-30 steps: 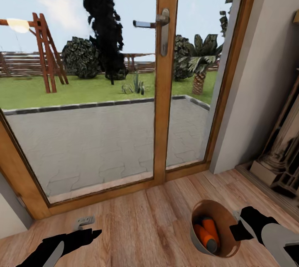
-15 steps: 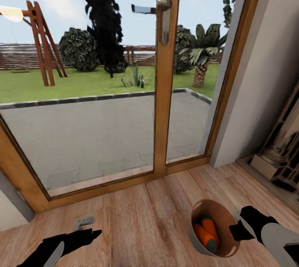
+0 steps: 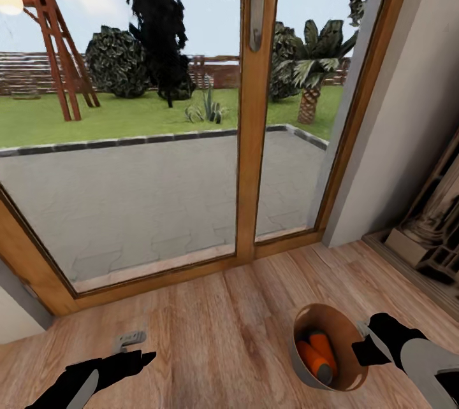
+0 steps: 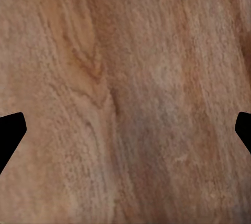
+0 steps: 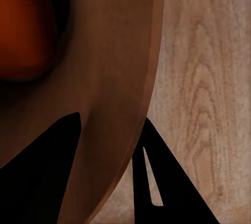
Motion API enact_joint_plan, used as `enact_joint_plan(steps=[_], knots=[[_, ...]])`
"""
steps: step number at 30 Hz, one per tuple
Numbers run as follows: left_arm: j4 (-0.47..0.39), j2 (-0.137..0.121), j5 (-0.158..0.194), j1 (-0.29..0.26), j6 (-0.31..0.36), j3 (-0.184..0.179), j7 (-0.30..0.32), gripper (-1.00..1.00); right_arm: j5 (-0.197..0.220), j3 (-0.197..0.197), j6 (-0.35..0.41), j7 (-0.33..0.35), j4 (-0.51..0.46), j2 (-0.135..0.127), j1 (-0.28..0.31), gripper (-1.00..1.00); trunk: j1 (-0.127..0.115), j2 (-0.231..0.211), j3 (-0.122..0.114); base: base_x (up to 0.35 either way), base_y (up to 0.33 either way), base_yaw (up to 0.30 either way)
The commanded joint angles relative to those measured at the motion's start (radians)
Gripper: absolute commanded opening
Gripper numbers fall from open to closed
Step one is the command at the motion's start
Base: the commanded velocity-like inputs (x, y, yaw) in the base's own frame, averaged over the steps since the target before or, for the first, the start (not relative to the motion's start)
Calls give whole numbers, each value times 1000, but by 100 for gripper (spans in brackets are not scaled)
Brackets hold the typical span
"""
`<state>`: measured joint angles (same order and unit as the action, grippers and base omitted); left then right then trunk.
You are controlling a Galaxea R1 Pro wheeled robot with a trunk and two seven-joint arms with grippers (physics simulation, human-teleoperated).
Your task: Put the three can of soda from the living room inside the tash can in the kitchen.
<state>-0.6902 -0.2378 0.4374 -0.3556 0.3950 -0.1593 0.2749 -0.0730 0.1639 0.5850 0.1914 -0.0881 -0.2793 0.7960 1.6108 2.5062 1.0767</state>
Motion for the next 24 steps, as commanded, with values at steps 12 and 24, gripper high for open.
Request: enact_joint_plan(steps=[12,24], knots=[[0,0,0,0,-1,0,1,100,-16,-23,-12,-1,-4,5,-12,-100,1,0,4,0,0,0],[0,0,0,0,-3,0,1,100,-16,-23,-14,-1,-4,5,-12,-100,5,2,43,0,0,0]])
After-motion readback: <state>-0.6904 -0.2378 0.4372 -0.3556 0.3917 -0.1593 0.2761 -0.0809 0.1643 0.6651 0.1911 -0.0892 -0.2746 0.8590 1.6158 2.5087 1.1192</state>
